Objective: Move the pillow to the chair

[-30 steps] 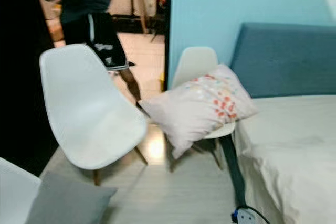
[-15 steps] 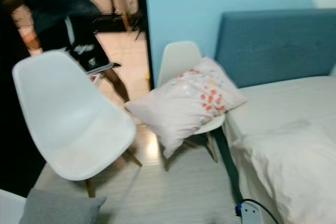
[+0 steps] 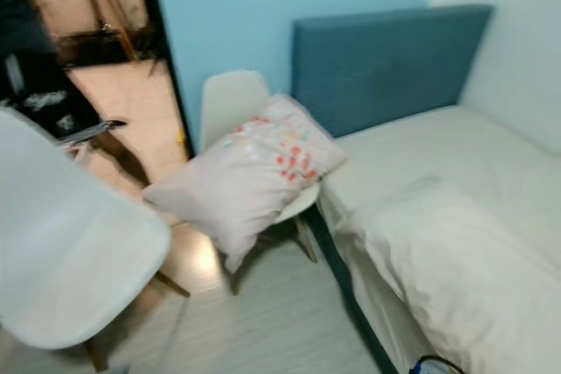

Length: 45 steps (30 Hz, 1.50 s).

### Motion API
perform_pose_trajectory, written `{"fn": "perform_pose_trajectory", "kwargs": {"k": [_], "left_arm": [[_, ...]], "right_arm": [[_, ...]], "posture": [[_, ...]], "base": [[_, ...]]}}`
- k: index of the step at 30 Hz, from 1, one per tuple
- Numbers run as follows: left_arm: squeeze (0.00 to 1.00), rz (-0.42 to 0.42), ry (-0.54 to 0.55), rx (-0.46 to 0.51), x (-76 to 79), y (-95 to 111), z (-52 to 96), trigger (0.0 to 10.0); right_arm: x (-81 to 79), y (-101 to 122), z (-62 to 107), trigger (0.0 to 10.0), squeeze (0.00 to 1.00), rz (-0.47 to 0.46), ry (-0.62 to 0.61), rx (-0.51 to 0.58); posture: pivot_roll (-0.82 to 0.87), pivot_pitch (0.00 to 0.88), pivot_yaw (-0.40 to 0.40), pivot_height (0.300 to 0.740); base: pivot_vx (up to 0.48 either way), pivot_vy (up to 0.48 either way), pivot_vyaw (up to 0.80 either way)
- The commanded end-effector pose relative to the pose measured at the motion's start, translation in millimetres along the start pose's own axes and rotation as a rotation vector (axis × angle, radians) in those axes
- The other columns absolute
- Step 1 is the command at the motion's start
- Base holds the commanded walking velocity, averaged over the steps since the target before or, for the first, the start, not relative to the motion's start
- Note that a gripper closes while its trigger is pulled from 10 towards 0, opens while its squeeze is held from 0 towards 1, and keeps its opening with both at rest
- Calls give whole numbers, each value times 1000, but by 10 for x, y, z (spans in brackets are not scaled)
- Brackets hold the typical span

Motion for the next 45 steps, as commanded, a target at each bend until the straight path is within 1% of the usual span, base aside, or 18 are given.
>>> {"fn": "perform_pose_trajectory", "kwargs": {"k": [1, 2, 3, 4, 5, 6, 7, 9, 14, 18, 20, 23, 26, 45], "left_arm": [[0, -8, -14, -32, 26, -116, 16, 10000], [0, -8, -14, -32, 26, -116, 16, 10000], [0, -6, -12, -32, 17, -123, 16, 10000], [0, -6, -12, -32, 17, -123, 16, 10000], [0, -8, -14, -32, 8, -133, 16, 10000], [0, -8, -14, -32, 8, -133, 16, 10000], [0, -10, -16, -32, 6, -135, 16, 10000], [0, -6, -16, -31, 3, -131, 15, 10000], [0, 4, -14, -26, 1, -124, 15, 10000], [0, 5, -18, -30, 9, -136, 17, 10000], [0, 4, -19, -31, 14, -140, 18, 10000], [0, 2, -22, -32, 22, -144, 20, 10000], [0, -1, -25, -33, 33, -150, 22, 10000], [0, -1, -37, -29, 69, -157, 28, 10000]], "right_arm": [[-139, 4, -17, 10000, 0, -2, 25, 6], [-139, 4, -17, 10000, 0, -2, 25, 6], [-257, 5, -29, 10000, 0, -8, 40, 12], [-257, 5, -29, 10000, 0, -8, 40, 12], [-439, -12, -42, 10000, 0, -12, 60, 14], [-439, -12, -42, 10000, 0, -12, 60, 14], [-510, -22, -45, 10000, 0, -14, 67, 13], [-596, -18, -46, 10000, 0, -15, 78, 15], [-712, -1, -46, 10000, 0, -6, 94, 16], [-790, 1, -45, 10000, 0, 23, 100, 6], [-839, 13, -43, 10000, 0, 16, 103, 8], [-805, 3, -44, 10000, 0, 11, 98, 8], [-699, -30, -47, 10000, 0, 12, 87, 1], [-664, 16, -48, 10000, 0, 22, 78, 5]], "posture": [[-93, 0, -22, 740], [-93, 0, -22, 740], [-92, 0, -16, 740], [-92, 0, -16, 740], [-95, 0, -9, 740], [-95, 0, -9, 740], [-95, 0, -8, 740], [-85, 0, -14, 740], [-75, 0, -16, 740], [-76, 0, -17, 740], [-76, 0, -17, 740], [-78, 0, -17, 740], [-79, 0, -17, 740], [-88, 0, -25, 740]], "base": [[0, 0, -763], [0, 0, -763], [0, 0, 0], [0, 0, 0], [0, 0, 0], [0, 0, 0], [0, 0, 0], [0, 0, 0], [0, 0, 0], [0, 0, 0], [0, 0, -763], [0, 0, -763], [0, 0, -763], [0, 0, -763]]}}
Point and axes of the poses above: a point about 5 cm out from each wrist's last joint towards the gripper, its own z axis pointing back from the gripper into the wrist, its own y axis along the axis of the wrist's last joint, x = y × z, the point moved 3 cm from there along -z, pointing out of the wrist towards the gripper, and after that the axes turned 15 degrees about -z, right-handed, at the moved point
